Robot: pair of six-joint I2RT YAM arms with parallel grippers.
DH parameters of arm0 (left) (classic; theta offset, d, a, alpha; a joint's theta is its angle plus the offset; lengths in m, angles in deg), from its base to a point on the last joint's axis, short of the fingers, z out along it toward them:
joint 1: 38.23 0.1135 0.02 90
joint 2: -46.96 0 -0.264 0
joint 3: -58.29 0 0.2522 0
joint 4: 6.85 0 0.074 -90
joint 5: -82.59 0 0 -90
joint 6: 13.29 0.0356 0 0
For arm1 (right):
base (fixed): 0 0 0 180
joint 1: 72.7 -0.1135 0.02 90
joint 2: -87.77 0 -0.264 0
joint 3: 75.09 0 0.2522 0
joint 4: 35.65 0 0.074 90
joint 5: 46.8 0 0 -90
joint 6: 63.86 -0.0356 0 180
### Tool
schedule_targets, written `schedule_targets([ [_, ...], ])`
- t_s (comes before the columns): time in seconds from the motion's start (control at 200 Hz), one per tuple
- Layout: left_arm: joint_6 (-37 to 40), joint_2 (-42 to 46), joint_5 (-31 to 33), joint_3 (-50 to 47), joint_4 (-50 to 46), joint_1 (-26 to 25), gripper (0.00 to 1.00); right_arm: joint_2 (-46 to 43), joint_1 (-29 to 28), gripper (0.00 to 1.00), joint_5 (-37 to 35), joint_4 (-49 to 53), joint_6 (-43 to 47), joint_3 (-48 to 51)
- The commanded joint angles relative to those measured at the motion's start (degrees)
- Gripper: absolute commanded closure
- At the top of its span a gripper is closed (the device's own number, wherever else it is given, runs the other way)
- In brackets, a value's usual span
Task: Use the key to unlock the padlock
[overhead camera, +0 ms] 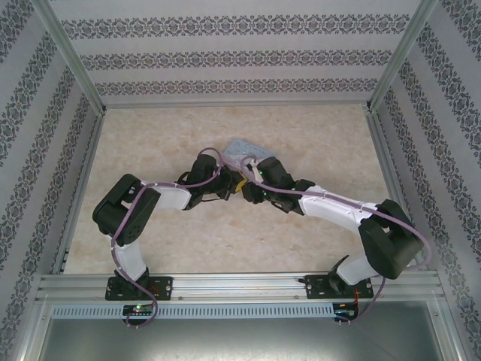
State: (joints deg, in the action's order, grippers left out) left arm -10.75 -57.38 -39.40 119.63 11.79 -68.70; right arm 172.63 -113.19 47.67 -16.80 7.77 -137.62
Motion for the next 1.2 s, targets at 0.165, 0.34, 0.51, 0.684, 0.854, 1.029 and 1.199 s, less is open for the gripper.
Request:
schedule_targets([
  [0.165,-0.72,2.89,-1.76,2.38,-2.47,-0.46,1.00,2.63,-2.27,0.69,-10.89,3.71,9.28,-4.06],
  [0.34,-0.52,2.73,-1.85,2.64,-2.44,-0.46,1.00,4.06,-2.31,0.70,-12.17,5.01,11.23,-5.79],
  [0.51,-0.52,2.47,-2.03,2.95,-2.51,-0.50,1.00,6.17,-2.47,0.72,-12.17,6.33,12.73,-7.30],
  [0.684,-0.51,2.38,-2.15,3.15,-2.61,-0.47,1.00,8.24,-3.02,0.73,-13.63,6.96,13.91,-7.90],
  [0.854,-0.34,2.29,-2.28,3.26,-2.58,-0.40,1.00,9.98,-3.34,0.73,-17.30,6.77,14.47,-8.55],
  [1.029,-0.36,2.12,-2.42,3.23,-2.52,-0.38,1.00,11.95,-3.61,0.75,-19.43,6.69,14.63,-10.48],
  [1.199,-0.35,2.11,-2.46,3.18,-2.37,-0.51,1.00,13.63,-3.88,0.83,-23.01,6.37,14.35,-11.52],
])
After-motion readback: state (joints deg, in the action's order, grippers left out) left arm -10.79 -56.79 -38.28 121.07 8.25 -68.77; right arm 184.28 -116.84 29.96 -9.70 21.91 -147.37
